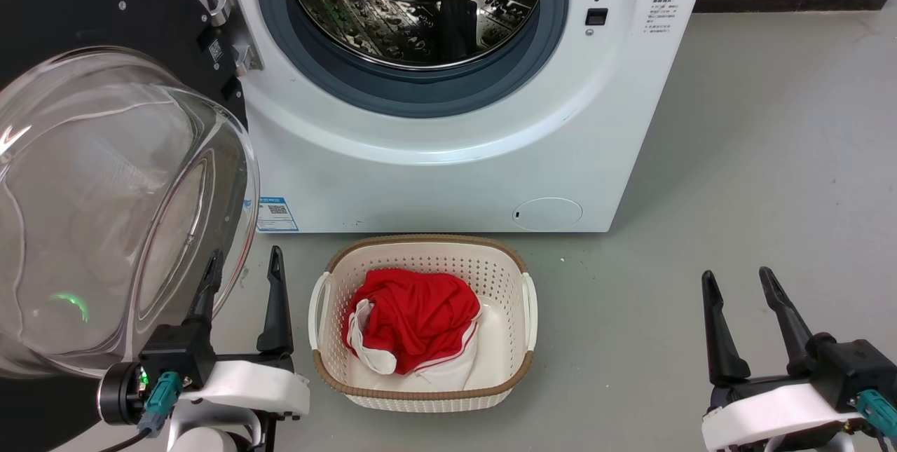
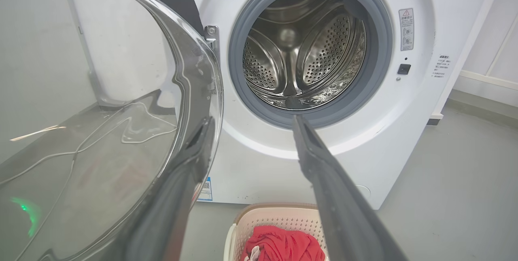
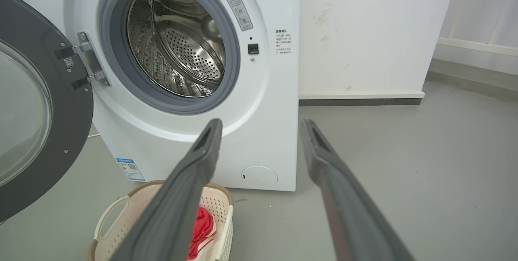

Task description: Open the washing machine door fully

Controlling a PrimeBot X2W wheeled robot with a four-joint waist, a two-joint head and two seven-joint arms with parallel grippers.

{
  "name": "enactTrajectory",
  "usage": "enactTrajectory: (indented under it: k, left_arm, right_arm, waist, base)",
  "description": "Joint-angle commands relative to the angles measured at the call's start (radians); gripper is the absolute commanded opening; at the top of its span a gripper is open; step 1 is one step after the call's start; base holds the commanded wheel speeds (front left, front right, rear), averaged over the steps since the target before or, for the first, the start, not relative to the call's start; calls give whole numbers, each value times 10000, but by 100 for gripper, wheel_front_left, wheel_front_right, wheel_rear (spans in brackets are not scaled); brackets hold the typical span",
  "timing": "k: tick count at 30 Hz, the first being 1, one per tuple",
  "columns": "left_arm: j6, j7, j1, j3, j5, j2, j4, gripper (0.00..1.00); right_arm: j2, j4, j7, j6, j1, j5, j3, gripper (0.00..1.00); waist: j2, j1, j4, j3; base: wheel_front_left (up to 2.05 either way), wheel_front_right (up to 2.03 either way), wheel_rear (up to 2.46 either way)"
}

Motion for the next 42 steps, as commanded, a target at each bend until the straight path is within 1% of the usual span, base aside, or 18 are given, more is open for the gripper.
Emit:
enactTrajectory:
  k: [1, 7, 8, 12, 27, 42]
  left_arm:
    - [-70, -23, 76, 88, 104, -41, 11, 100]
    - [-174, -23, 54, 268, 256, -167, 11, 100]
    - [-160, 0, 8, 275, 245, -146, 15, 0]
    - [-163, 46, 115, 283, 206, -180, 241, 0]
    - [-545, 804, 7, 662, -2562, -349, 452, 0]
    - [-871, 1410, -66, 948, -4893, -496, 600, 0]
  right_arm:
    - [17, 13, -50, -6, -43, -26, 11, 100]
    - [17, 12, -76, -6, -35, -25, 4, 100]
    - [0, 33, -31, 0, 0, 2, 4, 0]
    - [4, 256, -41, 0, 117, 57, 30, 0]
    - [-183, 601, 394, -1, -192, 3252, 81, 0]
    - [-292, 917, 810, -2, -477, 5862, 61, 0]
  waist:
    - [0, 0, 5, -7]
    - [0, 0, -10, 0]
    - [0, 0, -9, 1]
    - [0, 0, -12, 5]
    - [0, 0, -9, -78]
    - [0, 0, -6, -160]
  base:
    - [0, 0, 0]
    - [0, 0, 0]
    - [0, 0, 0]
    - [0, 0, 0]
    - [0, 0, 0]
    - [0, 0, 0]
